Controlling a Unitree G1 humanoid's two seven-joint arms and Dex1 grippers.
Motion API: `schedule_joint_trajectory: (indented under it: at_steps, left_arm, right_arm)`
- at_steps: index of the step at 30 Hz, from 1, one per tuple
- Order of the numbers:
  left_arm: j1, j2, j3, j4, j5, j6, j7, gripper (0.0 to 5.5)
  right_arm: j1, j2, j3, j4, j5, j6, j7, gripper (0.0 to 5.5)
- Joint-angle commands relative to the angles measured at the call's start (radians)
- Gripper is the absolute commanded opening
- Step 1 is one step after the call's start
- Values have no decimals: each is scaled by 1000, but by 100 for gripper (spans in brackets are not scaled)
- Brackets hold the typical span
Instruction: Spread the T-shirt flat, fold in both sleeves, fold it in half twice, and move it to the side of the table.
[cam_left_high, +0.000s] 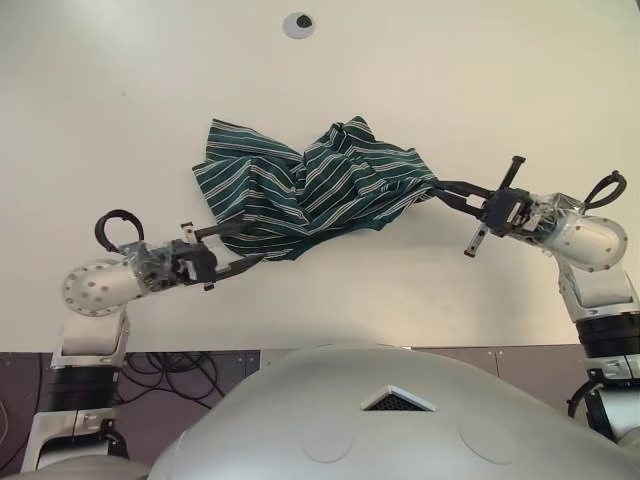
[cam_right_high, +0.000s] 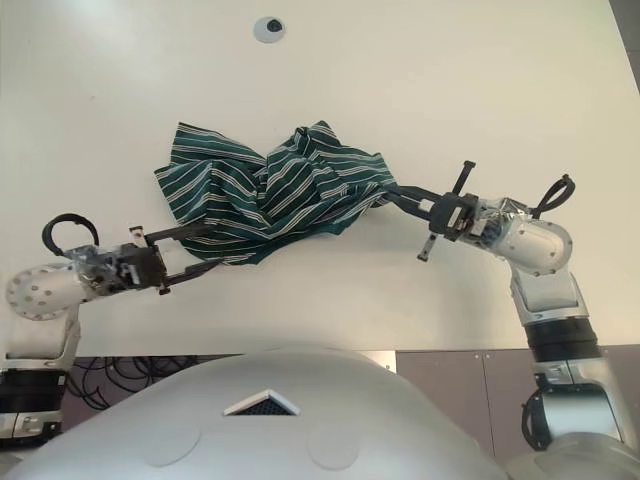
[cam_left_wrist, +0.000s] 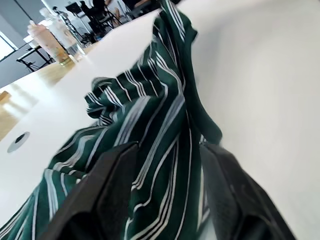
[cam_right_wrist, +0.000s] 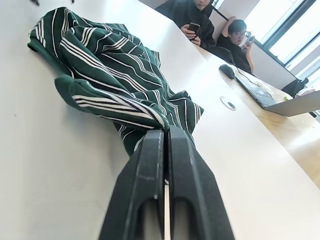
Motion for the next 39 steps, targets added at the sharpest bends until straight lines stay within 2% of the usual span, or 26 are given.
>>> schedule_joint_trajectory:
  at_steps: [1, 15, 26, 29, 39]
  left_arm:
    - [-39, 33, -19, 62, 87, -116, 55, 222]
    - [32, 203, -46, 37, 115, -195, 99, 222]
    - [-75, 210, -65, 171, 410, -303, 316, 222]
    - [-94, 220, -79, 199, 468, -325, 365, 175]
    - [-88, 251, -128, 185, 432, -340, 414, 35]
  right_arm:
    - [-15, 7, -25, 5, -12, 4, 0, 3]
    - [-29, 24, -48, 28, -32, 3, -9, 3]
    - [-27, 36, -37, 20, -40, 1, -10, 3]
    - [-25, 41, -40, 18, -42, 1, -5, 0]
    - [-18, 39, -44, 8, -42, 4, -4, 0]
